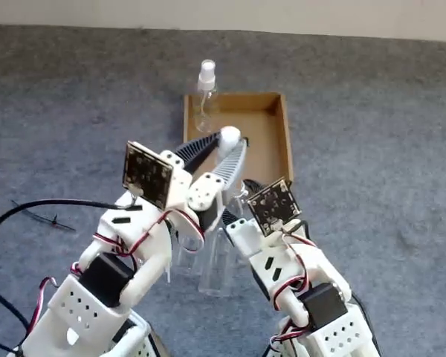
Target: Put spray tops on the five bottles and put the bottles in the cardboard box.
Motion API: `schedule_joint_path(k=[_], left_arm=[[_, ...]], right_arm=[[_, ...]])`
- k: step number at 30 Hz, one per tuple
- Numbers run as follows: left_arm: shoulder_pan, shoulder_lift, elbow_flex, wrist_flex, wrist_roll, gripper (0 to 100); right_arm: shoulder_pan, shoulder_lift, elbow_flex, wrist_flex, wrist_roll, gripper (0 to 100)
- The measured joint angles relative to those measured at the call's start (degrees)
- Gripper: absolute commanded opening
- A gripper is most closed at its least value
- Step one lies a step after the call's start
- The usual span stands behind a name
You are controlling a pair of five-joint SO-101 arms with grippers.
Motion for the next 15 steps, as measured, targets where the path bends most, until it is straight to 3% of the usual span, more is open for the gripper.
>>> schedule_joint_path(k=[4, 9, 15], left_arm=[[1.4, 0.0, 0.4, -0.2, -0.1, 2], [1.4, 0.0, 0.4, -0.2, -0.1, 15], [1.6, 0.0, 0.3, 2.5, -0.1, 15]], right_arm=[[0.0, -0.1, 0.0, 0.0, 0.0, 0.5], [0.0, -0.1, 0.0, 0.0, 0.0, 0.5], [0.0, -0.1, 0.0, 0.0, -0.1, 0.5]])
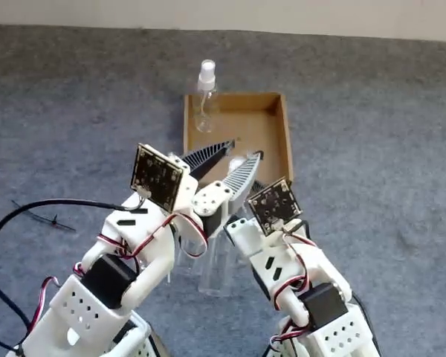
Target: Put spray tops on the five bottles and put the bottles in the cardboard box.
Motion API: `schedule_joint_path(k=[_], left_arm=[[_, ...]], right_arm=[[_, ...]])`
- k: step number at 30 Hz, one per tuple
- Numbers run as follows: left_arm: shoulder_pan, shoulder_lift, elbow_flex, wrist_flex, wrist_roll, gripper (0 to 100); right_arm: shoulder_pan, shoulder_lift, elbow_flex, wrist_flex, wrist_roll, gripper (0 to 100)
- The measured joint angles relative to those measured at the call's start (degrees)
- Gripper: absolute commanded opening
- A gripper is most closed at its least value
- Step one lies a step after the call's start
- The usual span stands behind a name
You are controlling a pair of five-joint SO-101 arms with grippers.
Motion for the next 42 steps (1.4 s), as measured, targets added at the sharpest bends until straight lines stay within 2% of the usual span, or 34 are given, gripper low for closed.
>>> schedule_joint_path(k=[6, 13, 20, 31, 36, 42], left_arm=[[-0.8, 0.0, -3.5, 3.3, 0.0, 15], [-7.0, 0.8, -4.1, 3.3, 0.0, 15], [-6.9, 9.8, -4.1, 3.3, -3.3, 15], [-7.4, 10.7, -6.6, 3.2, -4.0, 15], [-13.1, 9.0, -13.4, 8.8, -4.0, 15], [-24.6, -3.5, -14.0, 20.0, -4.0, 15]], right_arm=[[0.0, 0.0, 0.0, 0.0, 0.0, 0.5], [0.0, 0.0, 0.0, 0.0, 0.0, 0.5], [0.1, 0.0, 0.0, 0.0, 0.0, 0.5], [0.0, 0.0, 0.0, 0.0, 0.0, 0.4], [5.3, 0.0, 0.0, 0.0, -4.0, 0.4], [8.4, 6.0, -5.9, 0.0, -5.0, 0.4]])
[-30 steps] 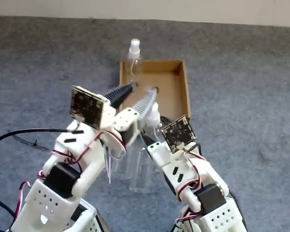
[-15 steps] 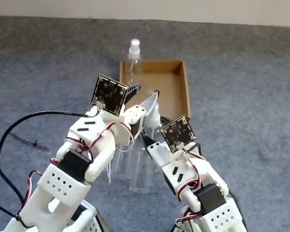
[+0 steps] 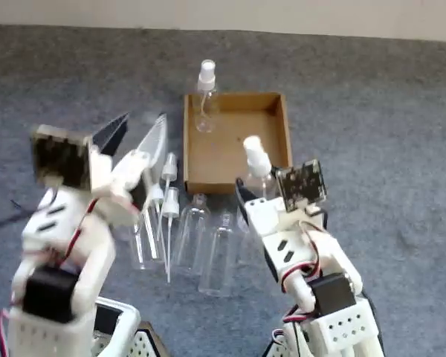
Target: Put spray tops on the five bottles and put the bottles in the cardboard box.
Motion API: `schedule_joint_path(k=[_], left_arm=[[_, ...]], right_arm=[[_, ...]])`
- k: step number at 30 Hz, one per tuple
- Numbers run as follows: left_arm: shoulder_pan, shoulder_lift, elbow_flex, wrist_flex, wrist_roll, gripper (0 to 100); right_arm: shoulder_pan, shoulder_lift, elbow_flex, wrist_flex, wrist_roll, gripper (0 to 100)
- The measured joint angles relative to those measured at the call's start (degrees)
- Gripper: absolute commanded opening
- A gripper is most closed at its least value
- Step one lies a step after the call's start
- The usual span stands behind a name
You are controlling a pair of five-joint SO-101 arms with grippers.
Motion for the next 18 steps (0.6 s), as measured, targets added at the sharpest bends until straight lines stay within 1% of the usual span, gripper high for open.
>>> schedule_joint_path(k=[3, 6, 9, 11, 14, 16, 18], left_arm=[[-2.6, -6.9, 4.7, 3.8, -1.8, 15], [-3.2, -11.9, 12.2, 4.1, -7.1, 15], [-3.2, -14.2, 19.4, 4.1, -8.6, 16], [-2.9, -15.3, 23.0, 4.1, -9.0, 19], [0.8, -16.7, 26.6, 4.1, -9.1, 24], [3.7, -17.3, 28.0, 4.1, -9.1, 23], [5.0, -17.7, 28.7, 4.1, -10.0, 23]], right_arm=[[0.0, 7.9, -6.9, 0.0, 0.0, 0.4], [0.2, 18.4, -16.2, 0.0, 0.0, 0.4], [0.1, 29.2, -26.4, 0.0, -0.2, 0.4], [0.1, 36.0, -33.1, 0.0, -1.6, 0.4], [-0.9, 44.9, -41.8, 1.2, -4.5, 0.4], [-2.9, 50.0, -46.3, 3.6, -6.1, 0.4], [-5.3, 54.1, -50.1, 6.0, -7.3, 0.4]])
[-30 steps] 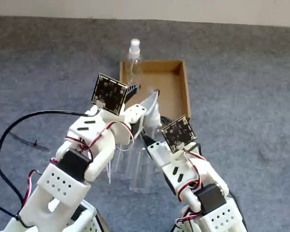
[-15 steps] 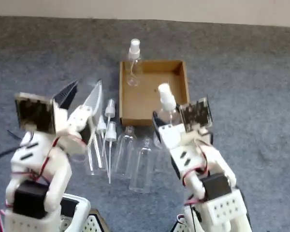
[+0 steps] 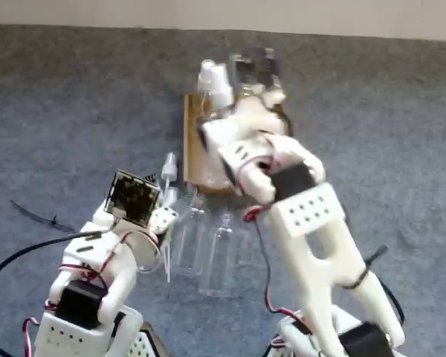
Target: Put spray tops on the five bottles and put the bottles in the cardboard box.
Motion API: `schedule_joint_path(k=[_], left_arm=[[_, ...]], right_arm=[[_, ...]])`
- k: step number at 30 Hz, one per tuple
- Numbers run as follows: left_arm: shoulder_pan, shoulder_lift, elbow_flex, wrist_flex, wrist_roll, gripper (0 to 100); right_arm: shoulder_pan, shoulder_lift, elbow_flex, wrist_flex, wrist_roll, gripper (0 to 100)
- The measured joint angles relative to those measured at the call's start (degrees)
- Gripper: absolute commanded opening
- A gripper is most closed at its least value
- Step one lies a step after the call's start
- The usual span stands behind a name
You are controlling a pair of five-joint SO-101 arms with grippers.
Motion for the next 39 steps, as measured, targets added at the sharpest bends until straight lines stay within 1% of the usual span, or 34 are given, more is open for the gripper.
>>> schedule_joint_path(k=[3, 7, 14, 21, 27, 30, 34, 37, 39], left_arm=[[0.1, 0.0, 1.3, -0.3, -1.1, 23], [0.1, 0.0, 2.9, -2.0, -1.4, 23], [0.2, 0.0, 2.9, -2.1, -1.5, 23], [-0.6, 0.0, 2.9, -2.2, -1.6, 23], [-0.6, 0.0, 2.9, -2.2, -1.6, 23], [-0.7, 0.0, 2.9, -2.2, -1.6, 23], [-0.7, 0.0, 4.0, -2.2, -1.6, 23], [-0.7, 0.0, 5.2, -2.5, -1.6, 23], [-0.7, 0.0, 5.4, -2.5, -1.6, 23]], right_arm=[[-3.7, 3.3, -4.0, 3.6, -1.1, 0.4], [-7.4, 3.5, -6.5, 7.6, -1.3, 0.4], [-7.9, 1.4, -7.1, 12.6, -1.3, 0.4], [-7.9, -3.5, -7.1, 14.0, -1.3, 0.4], [-7.9, -3.8, -7.1, 16.4, -1.3, 0.4], [-5.5, -3.8, -7.1, 14.2, 1.1, 0.4], [2.5, -2.2, -7.1, 7.8, 3.7, 0.4], [8.3, 3.8, -7.6, 4.2, 4.6, 0.4], [10.6, 8.9, -8.4, 1.0, 4.7, 0.4]])
